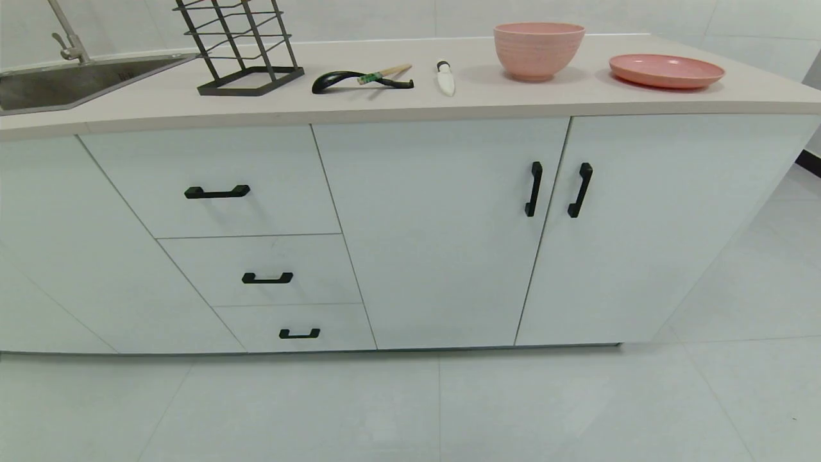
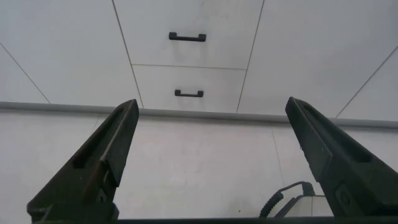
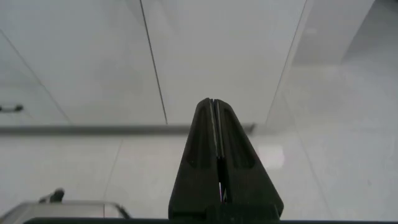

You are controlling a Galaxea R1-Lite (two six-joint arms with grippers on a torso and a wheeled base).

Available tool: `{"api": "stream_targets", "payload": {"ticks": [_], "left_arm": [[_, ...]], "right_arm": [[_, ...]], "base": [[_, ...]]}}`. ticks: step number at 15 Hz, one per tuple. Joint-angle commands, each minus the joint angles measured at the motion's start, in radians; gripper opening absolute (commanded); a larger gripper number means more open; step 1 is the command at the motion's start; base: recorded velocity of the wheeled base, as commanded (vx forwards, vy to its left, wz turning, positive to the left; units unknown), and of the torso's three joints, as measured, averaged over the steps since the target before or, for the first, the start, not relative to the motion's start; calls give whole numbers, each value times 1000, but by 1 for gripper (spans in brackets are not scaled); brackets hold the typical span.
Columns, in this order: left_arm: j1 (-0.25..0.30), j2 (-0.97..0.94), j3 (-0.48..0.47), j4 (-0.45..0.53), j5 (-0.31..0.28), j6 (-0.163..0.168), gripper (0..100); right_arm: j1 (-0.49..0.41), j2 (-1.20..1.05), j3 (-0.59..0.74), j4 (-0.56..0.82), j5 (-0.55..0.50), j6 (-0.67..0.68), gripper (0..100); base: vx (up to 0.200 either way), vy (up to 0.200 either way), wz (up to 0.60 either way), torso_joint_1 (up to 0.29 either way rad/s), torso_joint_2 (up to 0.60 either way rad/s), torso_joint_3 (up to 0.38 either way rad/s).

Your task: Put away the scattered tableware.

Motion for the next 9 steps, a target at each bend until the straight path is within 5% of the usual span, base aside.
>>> {"api": "stream_targets", "payload": {"ticks": [1,6,9], "left_arm": [[1,0,0,0,1,0,100],[1,0,0,0,1,0,100],[-1,0,0,0,1,0,100]], "right_arm": [[0,0,0,-74,1,-3,0],[0,5,-63,-76,61,-6,0],[6,221,-262,29,148,-5,0]], "base": [[0,0,0,0,0,0],[0,0,0,0,0,0],[0,0,0,0,0,0]]}}
